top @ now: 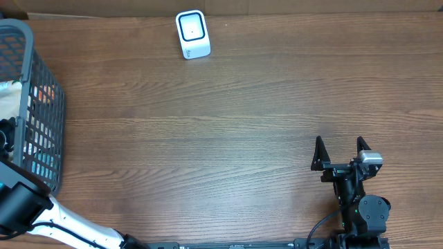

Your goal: Scan the item barcode

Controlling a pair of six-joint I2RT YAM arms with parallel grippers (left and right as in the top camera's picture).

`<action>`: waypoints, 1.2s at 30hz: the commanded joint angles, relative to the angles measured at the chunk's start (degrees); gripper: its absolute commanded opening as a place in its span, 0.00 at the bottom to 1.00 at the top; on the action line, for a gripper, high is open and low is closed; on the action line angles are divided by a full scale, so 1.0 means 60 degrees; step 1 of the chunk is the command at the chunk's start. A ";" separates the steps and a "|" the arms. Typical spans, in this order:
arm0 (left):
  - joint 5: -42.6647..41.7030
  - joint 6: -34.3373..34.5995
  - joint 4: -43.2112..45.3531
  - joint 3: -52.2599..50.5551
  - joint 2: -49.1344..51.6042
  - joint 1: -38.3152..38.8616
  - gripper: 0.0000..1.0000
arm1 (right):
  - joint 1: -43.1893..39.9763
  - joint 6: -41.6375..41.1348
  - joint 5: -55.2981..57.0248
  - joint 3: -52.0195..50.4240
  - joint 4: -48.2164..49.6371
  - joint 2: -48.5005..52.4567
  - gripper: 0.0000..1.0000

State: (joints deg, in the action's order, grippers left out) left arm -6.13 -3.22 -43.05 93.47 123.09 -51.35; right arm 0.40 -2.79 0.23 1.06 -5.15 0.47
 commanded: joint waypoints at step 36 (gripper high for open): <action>-0.1526 0.1188 -0.4936 0.7100 0.0266 0.0091 0.04 | -0.0022 0.0047 0.0051 -0.0098 0.0055 -0.0051 1.00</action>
State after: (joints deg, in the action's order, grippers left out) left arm -12.25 2.28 -71.92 133.01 124.79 -50.98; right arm 0.40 -2.76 0.25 1.06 -5.15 0.47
